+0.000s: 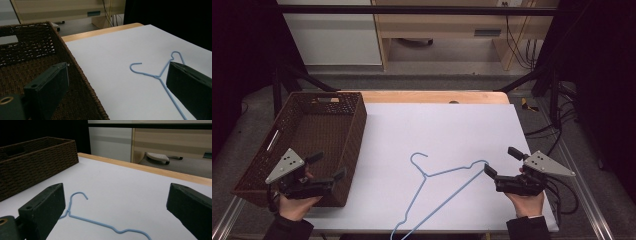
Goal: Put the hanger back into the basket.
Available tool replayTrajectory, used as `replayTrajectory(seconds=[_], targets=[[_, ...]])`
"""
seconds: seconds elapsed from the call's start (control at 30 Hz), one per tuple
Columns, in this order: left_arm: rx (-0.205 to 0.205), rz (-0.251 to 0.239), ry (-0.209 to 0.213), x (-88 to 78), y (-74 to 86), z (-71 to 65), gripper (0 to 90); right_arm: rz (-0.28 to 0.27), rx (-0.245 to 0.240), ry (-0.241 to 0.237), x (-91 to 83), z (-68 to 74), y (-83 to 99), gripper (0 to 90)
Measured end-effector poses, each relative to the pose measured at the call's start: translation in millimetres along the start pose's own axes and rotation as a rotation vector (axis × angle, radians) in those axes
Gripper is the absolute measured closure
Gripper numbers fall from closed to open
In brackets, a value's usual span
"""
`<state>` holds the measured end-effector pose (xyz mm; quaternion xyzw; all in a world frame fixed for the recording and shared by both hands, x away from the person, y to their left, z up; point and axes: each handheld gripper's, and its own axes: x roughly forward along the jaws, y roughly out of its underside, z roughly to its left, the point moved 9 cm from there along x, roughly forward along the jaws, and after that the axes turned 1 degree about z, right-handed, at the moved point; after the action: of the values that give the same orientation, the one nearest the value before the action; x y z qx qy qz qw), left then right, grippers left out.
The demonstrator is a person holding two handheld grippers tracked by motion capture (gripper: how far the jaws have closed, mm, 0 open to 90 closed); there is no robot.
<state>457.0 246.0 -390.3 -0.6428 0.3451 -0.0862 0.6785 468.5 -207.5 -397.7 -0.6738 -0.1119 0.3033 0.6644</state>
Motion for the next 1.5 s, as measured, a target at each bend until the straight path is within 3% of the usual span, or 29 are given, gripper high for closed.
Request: replayTrajectory(seconds=[0.27, 0.53, 0.83, 1.13, 1.5], targets=[[0.007, 0.0, 0.025, 1.9, -3.2, -15.0, 4.8, 0.007, -0.009, 0.003, 0.9, 1.6, 0.1, 2.7], [0.029, 0.015, 0.07, 10.4, -4.8, -42.8, 6.0, 0.026, -0.018, -0.001, 5.4, 8.8, 0.2, 2.7], [0.044, 0.082, 0.126, 29.8, 5.9, -73.4, 7.3, 0.047, -0.023, -0.01, 10.6, 14.5, 2.5, 2.7], [0.071, 0.163, 0.148, 58.2, 18.8, -99.9, 8.8, 0.061, -0.023, -0.016, 15.0, 18.0, 4.6, 2.7], [0.073, 0.257, 0.178, 97.0, 38.1, -129.0, 12.2, 0.069, -0.022, -0.016, 16.9, 19.8, 5.9, 2.6]])
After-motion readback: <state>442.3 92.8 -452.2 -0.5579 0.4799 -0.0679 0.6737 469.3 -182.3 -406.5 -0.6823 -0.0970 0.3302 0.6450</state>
